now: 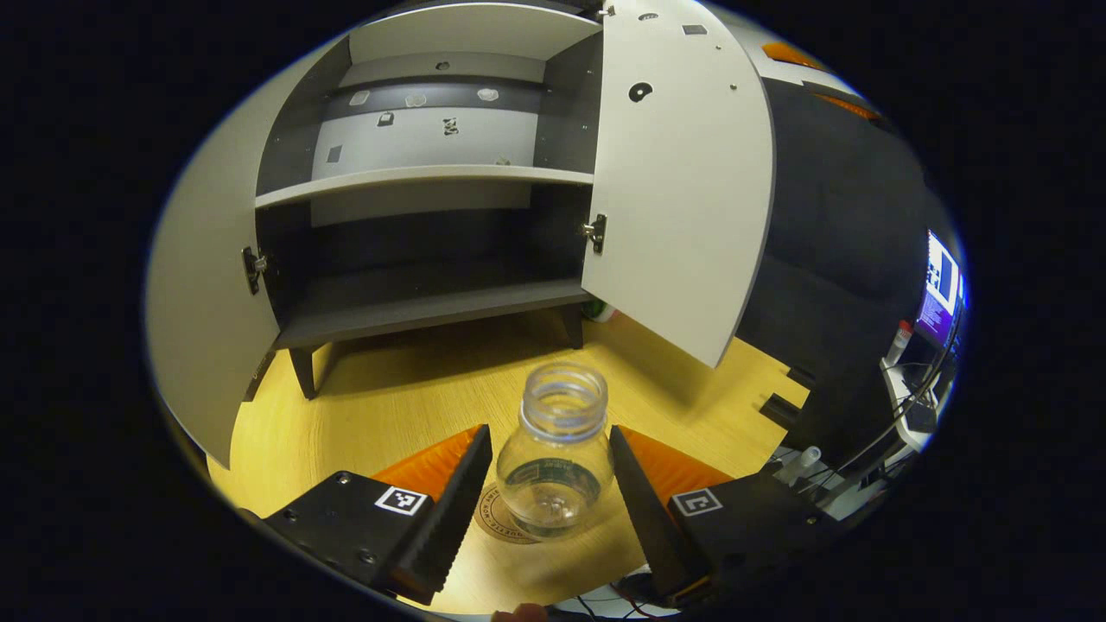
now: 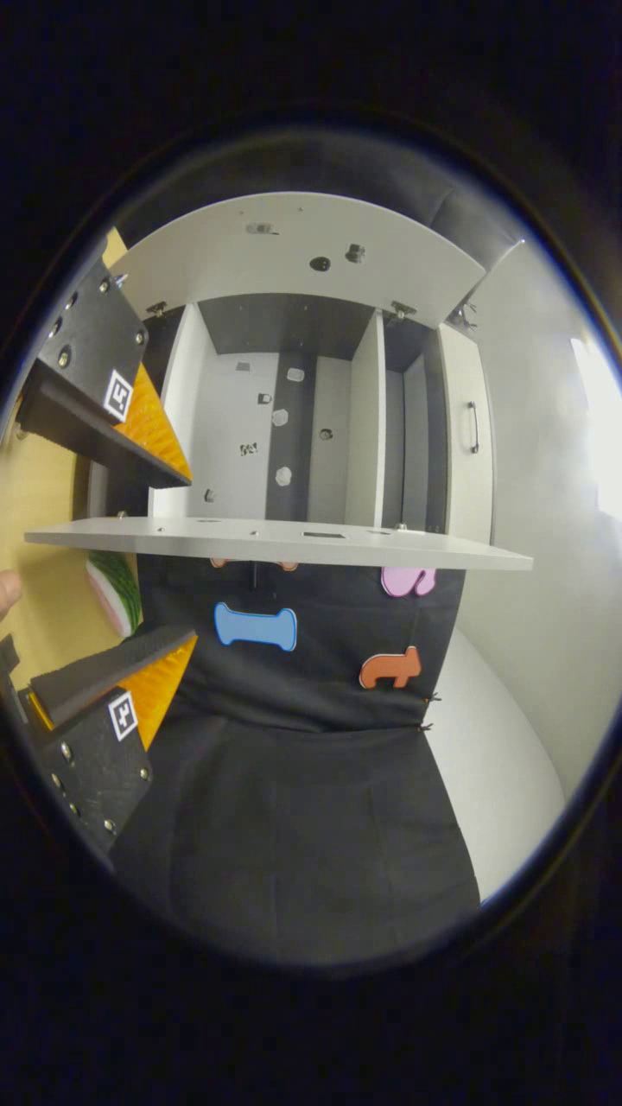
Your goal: Grasp the bottle in the cabinet with the left hand and place it on the coaster, then close the right door with the right hand and the left door with the left hand.
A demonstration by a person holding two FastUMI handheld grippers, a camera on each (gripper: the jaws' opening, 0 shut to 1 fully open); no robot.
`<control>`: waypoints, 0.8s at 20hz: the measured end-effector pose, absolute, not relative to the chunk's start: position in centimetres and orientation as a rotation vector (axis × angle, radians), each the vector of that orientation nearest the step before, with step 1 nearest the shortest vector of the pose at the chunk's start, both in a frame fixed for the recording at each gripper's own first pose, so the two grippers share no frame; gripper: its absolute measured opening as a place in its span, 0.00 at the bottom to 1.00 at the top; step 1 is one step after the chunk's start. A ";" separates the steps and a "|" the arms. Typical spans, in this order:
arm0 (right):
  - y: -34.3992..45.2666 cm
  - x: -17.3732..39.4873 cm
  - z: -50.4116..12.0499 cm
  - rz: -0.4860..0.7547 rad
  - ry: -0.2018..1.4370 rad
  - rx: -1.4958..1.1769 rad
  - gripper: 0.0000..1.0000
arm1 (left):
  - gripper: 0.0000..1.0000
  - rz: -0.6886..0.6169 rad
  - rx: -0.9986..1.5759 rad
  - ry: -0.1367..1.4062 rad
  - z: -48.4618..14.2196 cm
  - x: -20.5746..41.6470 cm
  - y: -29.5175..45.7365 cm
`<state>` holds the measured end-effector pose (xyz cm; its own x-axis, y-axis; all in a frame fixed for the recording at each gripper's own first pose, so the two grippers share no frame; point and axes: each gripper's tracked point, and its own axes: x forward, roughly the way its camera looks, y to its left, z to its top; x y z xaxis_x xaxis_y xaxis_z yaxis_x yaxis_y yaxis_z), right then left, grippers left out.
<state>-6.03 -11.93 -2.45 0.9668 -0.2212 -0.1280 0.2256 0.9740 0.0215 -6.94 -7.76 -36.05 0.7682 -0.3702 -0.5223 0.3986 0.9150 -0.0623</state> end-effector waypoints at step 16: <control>-12.9 -4.6 -1.8 -0.222 0.094 0.054 0.98 | 0.87 -0.384 0.055 0.230 -17.8 -2.9 -8.8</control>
<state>-4.59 -12.95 -1.85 0.9710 -0.2177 -0.0991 0.2227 0.9739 0.0428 -2.90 -8.75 -17.79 0.9015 -0.3648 -0.2328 0.3772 0.9261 0.0097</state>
